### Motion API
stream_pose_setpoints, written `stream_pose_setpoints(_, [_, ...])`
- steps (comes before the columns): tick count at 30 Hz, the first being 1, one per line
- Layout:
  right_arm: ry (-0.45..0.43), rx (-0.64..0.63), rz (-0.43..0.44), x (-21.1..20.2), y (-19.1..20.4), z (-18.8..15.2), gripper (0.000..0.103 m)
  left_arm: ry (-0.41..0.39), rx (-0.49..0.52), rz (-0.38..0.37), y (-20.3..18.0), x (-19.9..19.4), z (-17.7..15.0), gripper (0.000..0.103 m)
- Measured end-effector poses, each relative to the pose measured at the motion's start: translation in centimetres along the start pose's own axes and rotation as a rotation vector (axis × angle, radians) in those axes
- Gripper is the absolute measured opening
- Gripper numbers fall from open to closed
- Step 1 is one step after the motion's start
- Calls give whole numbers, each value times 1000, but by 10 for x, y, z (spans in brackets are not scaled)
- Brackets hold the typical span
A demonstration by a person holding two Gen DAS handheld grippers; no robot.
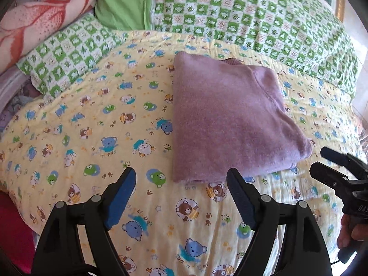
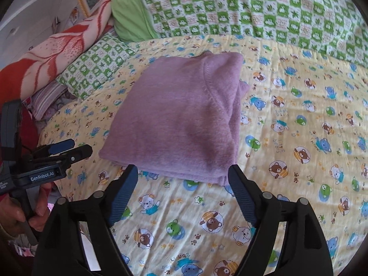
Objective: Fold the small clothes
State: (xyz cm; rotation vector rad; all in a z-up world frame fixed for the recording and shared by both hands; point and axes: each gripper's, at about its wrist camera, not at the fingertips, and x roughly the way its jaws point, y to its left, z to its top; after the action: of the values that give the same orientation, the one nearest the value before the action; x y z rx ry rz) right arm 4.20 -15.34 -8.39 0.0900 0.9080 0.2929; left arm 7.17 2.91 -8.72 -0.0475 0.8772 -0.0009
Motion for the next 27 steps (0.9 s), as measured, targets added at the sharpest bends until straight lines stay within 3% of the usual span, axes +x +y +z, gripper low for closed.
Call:
stream_pose_setpoints(9, [-32, -76, -61, 0, 17, -12, 91, -58, 73, 52, -7, -7, -10, 83])
stream_pose_setpoints(27, [-77, -56, -92, 10, 19, -28, 91, -73, 78, 29, -3, 1, -23, 84])
